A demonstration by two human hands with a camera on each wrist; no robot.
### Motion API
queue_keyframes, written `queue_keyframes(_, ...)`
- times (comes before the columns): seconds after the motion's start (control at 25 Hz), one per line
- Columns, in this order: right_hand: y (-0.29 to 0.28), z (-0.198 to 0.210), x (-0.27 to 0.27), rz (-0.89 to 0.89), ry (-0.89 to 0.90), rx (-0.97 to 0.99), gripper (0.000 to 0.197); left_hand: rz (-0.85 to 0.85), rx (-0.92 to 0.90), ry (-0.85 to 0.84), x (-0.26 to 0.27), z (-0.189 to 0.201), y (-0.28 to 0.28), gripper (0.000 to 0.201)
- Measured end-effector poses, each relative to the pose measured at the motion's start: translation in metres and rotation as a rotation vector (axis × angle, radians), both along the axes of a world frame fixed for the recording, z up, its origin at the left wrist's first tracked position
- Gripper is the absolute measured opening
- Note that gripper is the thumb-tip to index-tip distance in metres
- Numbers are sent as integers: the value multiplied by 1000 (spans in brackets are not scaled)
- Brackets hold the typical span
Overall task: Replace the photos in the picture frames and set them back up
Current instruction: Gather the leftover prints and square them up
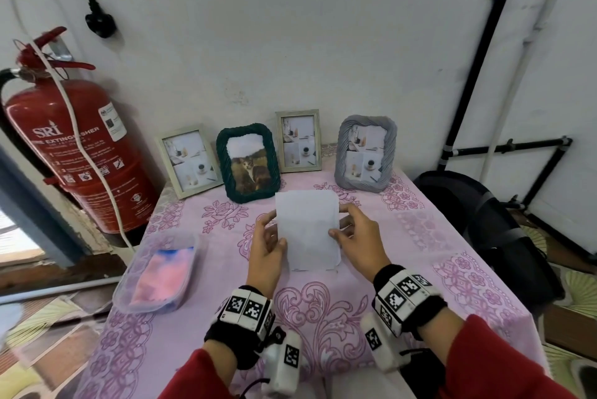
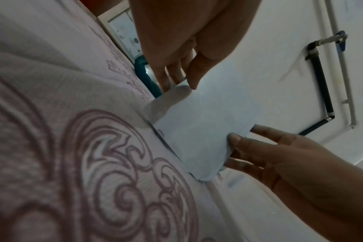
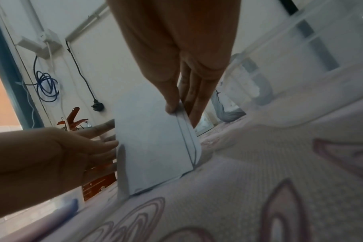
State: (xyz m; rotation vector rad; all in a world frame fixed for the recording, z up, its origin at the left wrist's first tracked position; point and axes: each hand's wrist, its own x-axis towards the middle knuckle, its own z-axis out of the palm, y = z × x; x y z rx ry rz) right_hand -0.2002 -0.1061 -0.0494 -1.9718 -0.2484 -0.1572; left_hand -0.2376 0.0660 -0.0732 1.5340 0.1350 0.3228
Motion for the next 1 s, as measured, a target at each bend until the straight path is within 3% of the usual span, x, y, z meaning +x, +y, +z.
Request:
queue_keyframes(0.16, 3, -4, -6, 44, 2, 63, 33, -52, 28, 55, -7, -7, -4, 67)
queue_keyframes(0.44, 6, -12, -7, 58, -35, 49, 27, 86, 89, -7, -6, -5, -2, 41)
queue_keyframes(0.64, 10, -17, -17, 115, 21, 0, 34, 22, 114, 23, -13, -6, -3, 52)
queue_keyframes(1.0, -6, 31, -2, 7, -74, 118, 41, 57, 154, -56, 8, 35, -14, 51)
